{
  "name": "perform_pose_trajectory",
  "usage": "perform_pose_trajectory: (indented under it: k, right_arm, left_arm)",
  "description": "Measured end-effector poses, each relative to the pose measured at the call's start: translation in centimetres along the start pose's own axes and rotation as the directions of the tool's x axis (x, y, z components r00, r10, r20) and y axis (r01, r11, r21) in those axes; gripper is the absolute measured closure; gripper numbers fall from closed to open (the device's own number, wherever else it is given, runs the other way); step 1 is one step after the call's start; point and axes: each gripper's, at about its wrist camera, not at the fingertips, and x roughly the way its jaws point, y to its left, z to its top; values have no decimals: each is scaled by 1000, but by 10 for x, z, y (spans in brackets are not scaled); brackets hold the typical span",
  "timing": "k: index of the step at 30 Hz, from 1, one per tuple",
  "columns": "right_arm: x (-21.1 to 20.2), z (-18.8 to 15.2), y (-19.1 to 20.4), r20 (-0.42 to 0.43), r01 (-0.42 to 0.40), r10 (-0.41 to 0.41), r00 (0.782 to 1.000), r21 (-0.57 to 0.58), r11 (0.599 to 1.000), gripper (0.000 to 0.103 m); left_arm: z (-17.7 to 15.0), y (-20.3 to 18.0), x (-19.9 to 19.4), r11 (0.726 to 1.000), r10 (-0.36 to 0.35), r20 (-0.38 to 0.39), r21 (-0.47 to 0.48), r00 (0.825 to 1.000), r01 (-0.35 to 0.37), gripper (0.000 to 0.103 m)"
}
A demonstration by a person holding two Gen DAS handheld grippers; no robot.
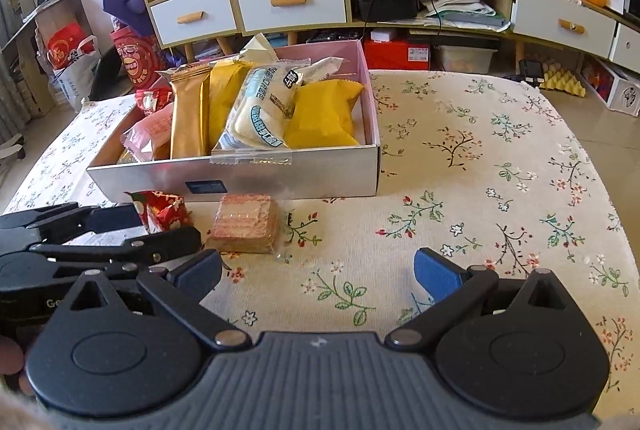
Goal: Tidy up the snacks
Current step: 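Move both open tools back toward the last red candy and wafer block, then grasp the last red candy with left tool while right tool grasps pink wafer block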
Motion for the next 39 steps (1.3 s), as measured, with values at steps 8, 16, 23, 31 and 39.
perform_pose_trajectory:
  k: [8, 16, 23, 31, 39]
  right_arm:
    - [8, 1, 9, -10, 14, -14, 1000, -10, 1000, 4]
    - [21, 6, 26, -11, -8, 8, 1000, -32, 999, 11]
    - [31, 8, 44, -6, 27, -27, 1000, -86, 996, 18]
    - [29, 9, 52, 22, 49, -46, 999, -132, 990, 40]
    - [29, 11, 53, 22, 55, -53, 998, -117, 992, 52]
  left_arm:
    - [0, 4, -9, 1000, 15, -16, 2, 1000, -15, 64]
    - [-1, 19, -20, 998, 48, -42, -31, 998, -50, 66]
    - [-2, 27, -23, 996, 70, -58, -41, 996, -73, 66]
    - [-4, 30, -19, 996, 64, -57, -65, 996, -68, 56]
    - [0, 28, -9, 990, 91, -54, -104, 994, -97, 45]
